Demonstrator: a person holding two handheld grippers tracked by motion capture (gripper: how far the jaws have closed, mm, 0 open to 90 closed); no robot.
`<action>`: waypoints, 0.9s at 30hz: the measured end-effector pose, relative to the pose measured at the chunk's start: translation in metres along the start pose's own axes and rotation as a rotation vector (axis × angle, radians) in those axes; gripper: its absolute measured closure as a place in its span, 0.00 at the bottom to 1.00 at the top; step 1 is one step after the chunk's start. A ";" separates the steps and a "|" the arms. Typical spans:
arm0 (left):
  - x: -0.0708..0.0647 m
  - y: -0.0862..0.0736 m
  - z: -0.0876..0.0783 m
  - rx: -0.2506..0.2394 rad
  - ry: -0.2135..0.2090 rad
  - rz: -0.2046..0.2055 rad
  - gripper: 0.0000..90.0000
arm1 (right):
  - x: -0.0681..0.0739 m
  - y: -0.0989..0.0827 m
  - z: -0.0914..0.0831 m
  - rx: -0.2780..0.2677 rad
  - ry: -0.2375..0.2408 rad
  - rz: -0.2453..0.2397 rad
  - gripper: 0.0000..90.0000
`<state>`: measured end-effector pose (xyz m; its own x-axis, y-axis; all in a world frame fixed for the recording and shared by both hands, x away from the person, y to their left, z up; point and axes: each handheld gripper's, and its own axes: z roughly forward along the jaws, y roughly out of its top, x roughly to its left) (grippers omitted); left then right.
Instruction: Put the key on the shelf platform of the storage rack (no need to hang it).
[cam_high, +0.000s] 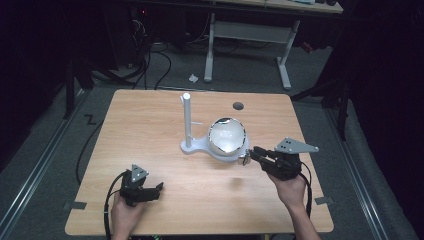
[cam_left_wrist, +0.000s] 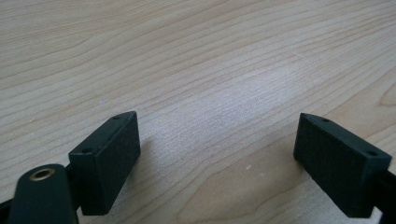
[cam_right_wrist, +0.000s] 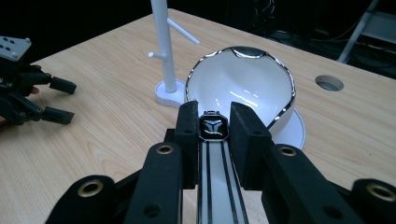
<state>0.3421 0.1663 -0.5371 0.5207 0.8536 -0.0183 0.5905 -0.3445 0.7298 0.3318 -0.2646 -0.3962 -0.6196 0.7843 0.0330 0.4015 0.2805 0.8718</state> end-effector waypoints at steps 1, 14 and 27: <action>0.000 0.000 0.000 0.000 0.001 0.000 0.17 | 0.000 0.002 0.000 -0.003 0.002 -0.004 0.83; 0.000 0.000 0.000 0.000 0.000 -0.001 0.17 | -0.002 0.020 0.007 -0.021 0.020 -0.011 0.83; 0.000 0.000 0.000 -0.001 0.000 -0.001 0.17 | -0.008 0.036 0.024 -0.012 0.013 -0.005 0.83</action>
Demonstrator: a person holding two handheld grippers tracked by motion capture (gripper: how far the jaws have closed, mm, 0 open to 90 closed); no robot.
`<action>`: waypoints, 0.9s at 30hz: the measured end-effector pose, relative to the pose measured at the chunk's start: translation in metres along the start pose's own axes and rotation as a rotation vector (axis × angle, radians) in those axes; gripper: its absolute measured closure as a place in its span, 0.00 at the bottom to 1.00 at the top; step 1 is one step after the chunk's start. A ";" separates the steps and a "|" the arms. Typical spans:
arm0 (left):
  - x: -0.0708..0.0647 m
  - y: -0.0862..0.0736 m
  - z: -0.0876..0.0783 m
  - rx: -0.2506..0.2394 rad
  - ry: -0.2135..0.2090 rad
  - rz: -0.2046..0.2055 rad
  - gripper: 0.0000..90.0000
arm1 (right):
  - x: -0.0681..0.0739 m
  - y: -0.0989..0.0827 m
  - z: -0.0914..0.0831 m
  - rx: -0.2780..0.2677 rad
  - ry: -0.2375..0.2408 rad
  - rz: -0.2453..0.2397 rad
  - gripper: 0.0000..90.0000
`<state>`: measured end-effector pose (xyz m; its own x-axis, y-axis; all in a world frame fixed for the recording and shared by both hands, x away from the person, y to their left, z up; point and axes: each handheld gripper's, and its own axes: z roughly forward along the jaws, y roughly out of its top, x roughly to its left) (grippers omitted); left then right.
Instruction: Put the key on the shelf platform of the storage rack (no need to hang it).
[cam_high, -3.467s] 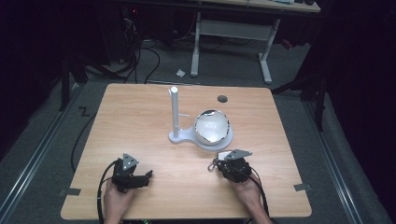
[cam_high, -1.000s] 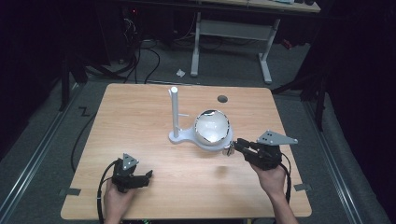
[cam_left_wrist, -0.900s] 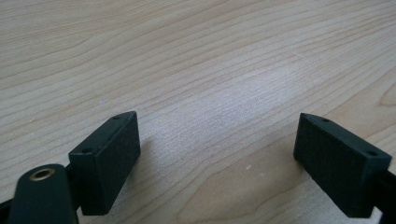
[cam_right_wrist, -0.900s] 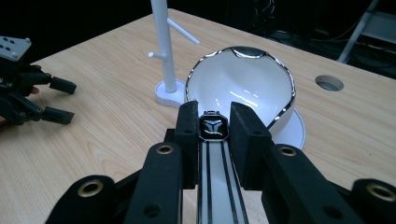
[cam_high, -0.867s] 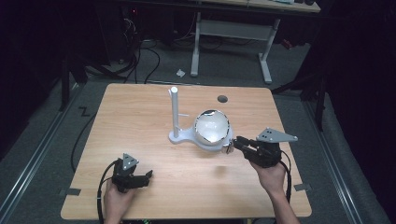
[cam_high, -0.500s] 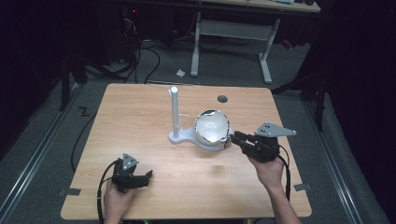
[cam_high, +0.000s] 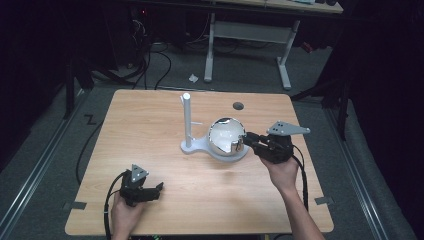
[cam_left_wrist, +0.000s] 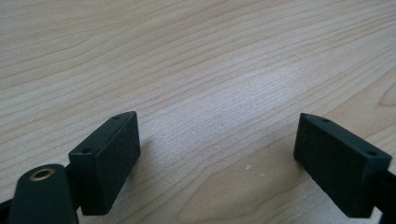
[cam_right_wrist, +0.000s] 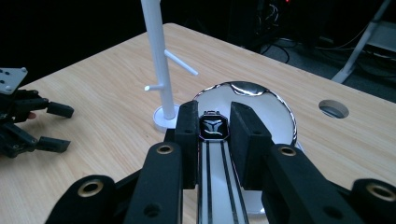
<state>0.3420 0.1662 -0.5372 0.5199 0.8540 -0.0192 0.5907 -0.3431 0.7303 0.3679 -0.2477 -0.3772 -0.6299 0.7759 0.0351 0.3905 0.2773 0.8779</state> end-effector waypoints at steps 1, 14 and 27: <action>0.000 0.000 0.000 0.000 0.000 0.000 0.17 | 0.000 0.001 0.001 0.002 -0.002 -0.003 0.83; 0.000 0.000 0.000 0.000 0.000 0.001 0.17 | -0.009 0.006 0.020 0.024 -0.016 0.011 0.83; 0.000 0.000 0.000 0.000 0.000 0.000 0.17 | -0.017 0.004 0.038 0.059 -0.037 0.026 0.83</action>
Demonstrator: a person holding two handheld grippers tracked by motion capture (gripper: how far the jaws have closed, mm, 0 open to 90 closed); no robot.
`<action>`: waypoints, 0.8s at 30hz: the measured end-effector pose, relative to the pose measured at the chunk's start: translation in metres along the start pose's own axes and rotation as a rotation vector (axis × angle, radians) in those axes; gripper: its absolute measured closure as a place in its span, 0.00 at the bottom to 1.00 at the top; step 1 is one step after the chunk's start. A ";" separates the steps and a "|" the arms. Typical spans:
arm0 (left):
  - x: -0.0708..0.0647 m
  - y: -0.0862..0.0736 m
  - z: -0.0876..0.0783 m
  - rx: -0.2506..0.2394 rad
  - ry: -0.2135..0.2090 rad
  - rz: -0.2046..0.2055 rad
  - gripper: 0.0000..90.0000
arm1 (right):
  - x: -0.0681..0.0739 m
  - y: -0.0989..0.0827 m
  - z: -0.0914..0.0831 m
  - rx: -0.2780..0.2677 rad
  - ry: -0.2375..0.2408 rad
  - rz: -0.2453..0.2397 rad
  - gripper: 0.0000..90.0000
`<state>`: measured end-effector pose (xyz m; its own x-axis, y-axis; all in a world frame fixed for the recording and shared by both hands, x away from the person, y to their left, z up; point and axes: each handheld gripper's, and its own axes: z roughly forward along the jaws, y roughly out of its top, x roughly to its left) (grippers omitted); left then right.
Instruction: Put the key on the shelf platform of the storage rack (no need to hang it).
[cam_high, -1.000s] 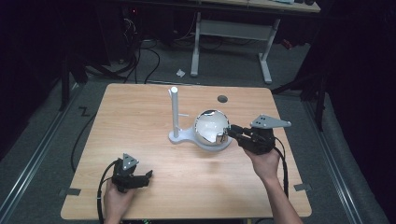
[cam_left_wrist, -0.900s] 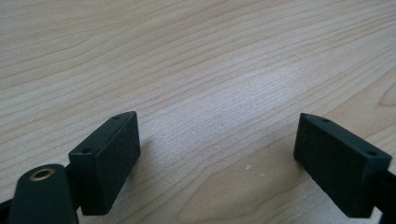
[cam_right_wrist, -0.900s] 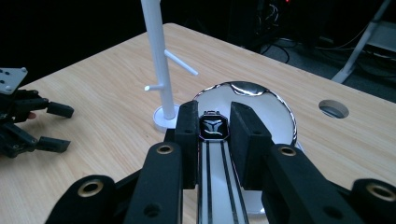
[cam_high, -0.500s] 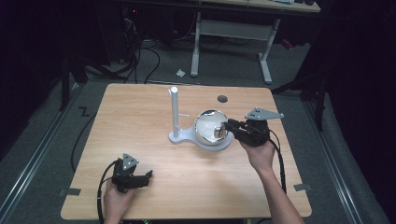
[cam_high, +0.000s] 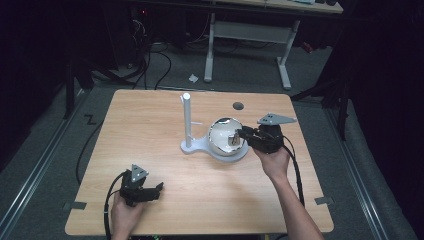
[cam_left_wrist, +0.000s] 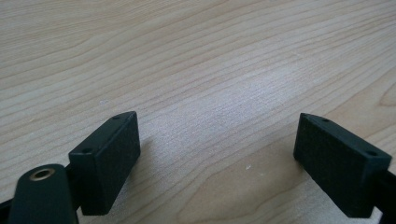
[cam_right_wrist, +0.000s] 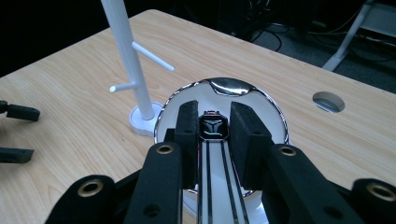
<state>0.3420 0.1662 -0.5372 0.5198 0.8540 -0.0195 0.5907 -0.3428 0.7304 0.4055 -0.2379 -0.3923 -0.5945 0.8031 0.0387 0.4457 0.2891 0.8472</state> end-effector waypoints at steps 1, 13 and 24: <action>0.000 0.000 0.000 0.000 0.000 0.000 0.17 | 0.000 0.000 0.001 0.003 -0.001 -0.001 0.83; 0.000 0.000 0.000 0.000 0.000 0.001 0.17 | -0.004 -0.002 0.019 0.028 -0.023 0.002 0.83; 0.000 0.000 0.000 0.001 0.000 0.001 0.17 | -0.007 -0.005 0.032 0.044 -0.025 0.014 0.83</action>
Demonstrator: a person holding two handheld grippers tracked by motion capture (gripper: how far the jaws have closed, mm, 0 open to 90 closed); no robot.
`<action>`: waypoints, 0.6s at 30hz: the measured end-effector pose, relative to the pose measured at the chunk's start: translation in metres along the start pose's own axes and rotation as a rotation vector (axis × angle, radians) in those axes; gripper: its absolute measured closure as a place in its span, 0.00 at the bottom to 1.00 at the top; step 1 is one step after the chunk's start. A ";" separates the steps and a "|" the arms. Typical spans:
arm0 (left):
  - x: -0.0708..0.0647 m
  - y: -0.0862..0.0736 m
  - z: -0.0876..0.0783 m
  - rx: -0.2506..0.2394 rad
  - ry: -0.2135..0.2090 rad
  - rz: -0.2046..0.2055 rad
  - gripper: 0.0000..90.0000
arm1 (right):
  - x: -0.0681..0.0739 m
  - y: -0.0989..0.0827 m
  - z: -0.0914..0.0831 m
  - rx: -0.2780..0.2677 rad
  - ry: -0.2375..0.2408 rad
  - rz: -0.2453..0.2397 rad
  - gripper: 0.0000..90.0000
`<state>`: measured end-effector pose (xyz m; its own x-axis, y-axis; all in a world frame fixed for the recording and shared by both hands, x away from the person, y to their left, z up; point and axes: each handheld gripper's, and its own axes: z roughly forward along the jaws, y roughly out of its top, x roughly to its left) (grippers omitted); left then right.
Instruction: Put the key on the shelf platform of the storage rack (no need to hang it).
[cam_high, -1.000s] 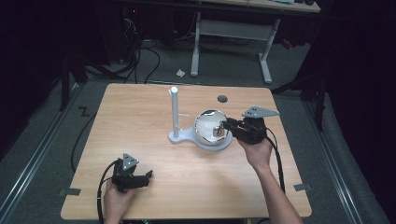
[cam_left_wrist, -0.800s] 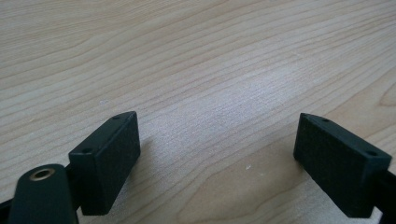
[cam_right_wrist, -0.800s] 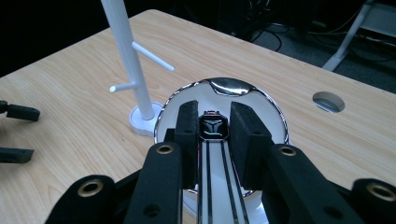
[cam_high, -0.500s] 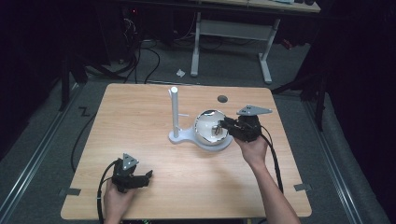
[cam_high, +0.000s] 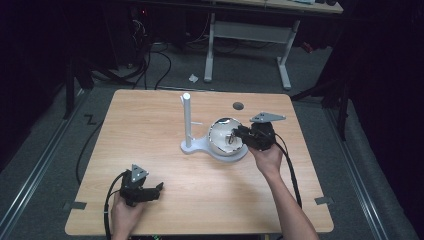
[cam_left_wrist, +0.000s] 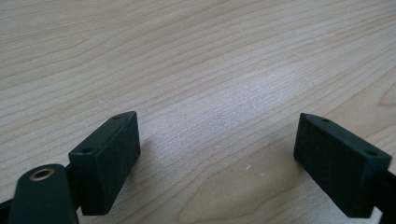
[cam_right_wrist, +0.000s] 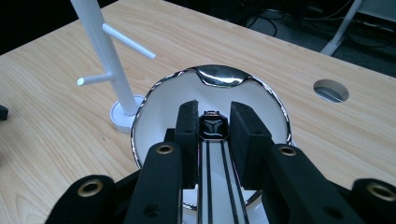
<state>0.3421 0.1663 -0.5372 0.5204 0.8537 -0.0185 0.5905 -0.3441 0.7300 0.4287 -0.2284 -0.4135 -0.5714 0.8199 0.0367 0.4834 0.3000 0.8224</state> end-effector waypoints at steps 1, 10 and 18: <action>0.000 0.000 0.000 -0.001 0.000 0.000 0.17 | 0.000 0.000 0.001 0.003 0.001 0.003 0.83; 0.000 0.000 0.000 0.000 0.000 0.000 0.17 | 0.001 -0.001 0.015 0.020 0.010 0.011 0.83; 0.000 0.000 0.000 0.000 -0.001 -0.001 0.17 | 0.003 0.001 0.024 0.028 0.020 0.008 0.82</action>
<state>0.3420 0.1663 -0.5372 0.5203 0.8538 -0.0194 0.5907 -0.3434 0.7302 0.4433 -0.2143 -0.4264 -0.5804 0.8124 0.0555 0.5066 0.3070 0.8057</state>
